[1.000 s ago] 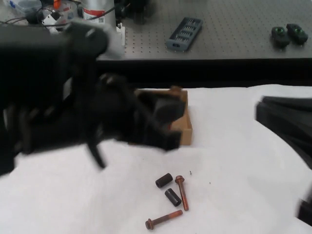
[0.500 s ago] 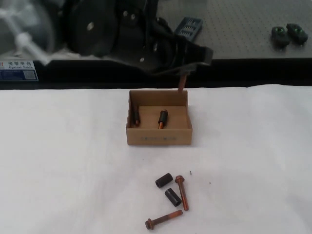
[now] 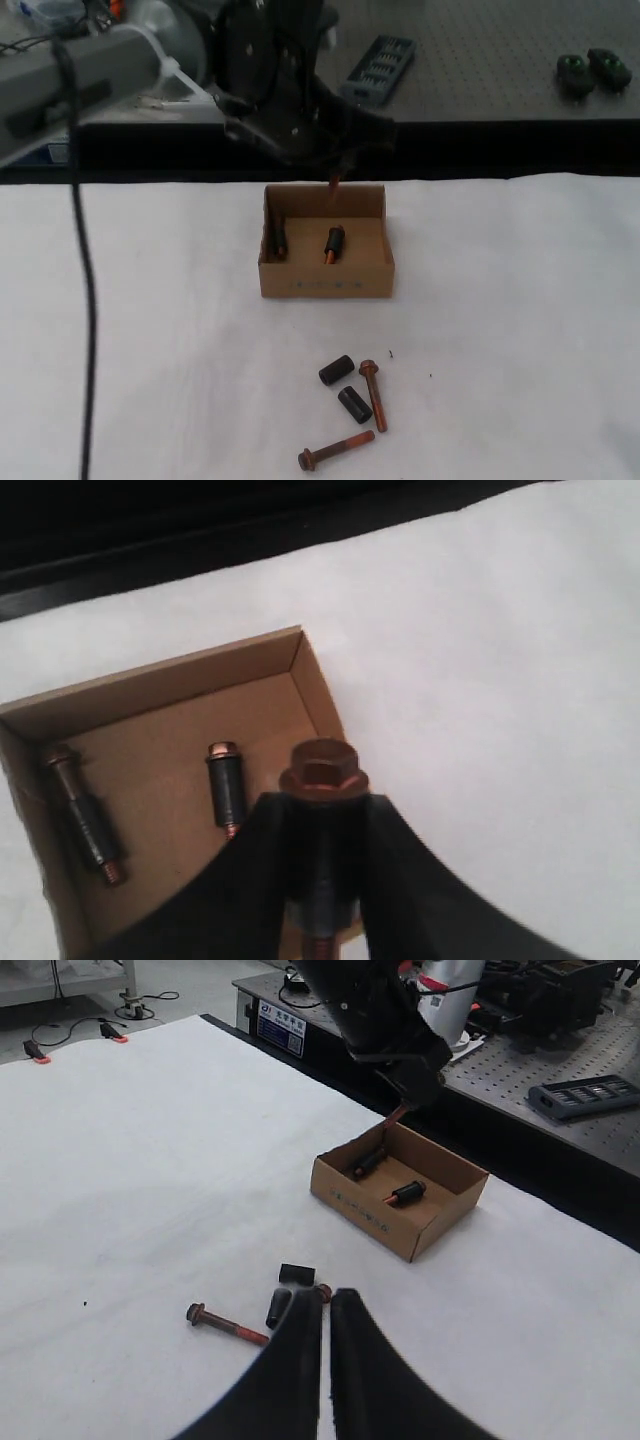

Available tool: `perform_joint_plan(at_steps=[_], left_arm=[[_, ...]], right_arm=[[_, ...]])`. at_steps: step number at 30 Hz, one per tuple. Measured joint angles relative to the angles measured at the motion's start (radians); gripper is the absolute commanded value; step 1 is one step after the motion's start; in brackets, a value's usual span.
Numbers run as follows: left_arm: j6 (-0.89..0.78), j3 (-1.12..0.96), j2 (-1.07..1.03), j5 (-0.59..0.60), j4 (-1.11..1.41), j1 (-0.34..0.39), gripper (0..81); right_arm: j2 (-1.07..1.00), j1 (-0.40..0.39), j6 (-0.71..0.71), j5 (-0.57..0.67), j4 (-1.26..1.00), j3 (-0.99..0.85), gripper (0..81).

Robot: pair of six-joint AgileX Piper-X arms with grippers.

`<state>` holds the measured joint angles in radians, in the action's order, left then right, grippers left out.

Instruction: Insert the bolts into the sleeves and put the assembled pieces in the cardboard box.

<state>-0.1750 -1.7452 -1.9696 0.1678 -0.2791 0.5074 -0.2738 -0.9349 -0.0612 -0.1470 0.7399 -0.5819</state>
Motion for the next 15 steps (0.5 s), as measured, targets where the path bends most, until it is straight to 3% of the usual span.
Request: perform_joint_plan(at_steps=[15], left_arm=[[0.000, -0.027, -0.210, -0.094, 0.019, -0.014, 0.6]], right_arm=[[0.000, 0.000, 0.061, 0.001, 0.003, 0.000, 3.7]])
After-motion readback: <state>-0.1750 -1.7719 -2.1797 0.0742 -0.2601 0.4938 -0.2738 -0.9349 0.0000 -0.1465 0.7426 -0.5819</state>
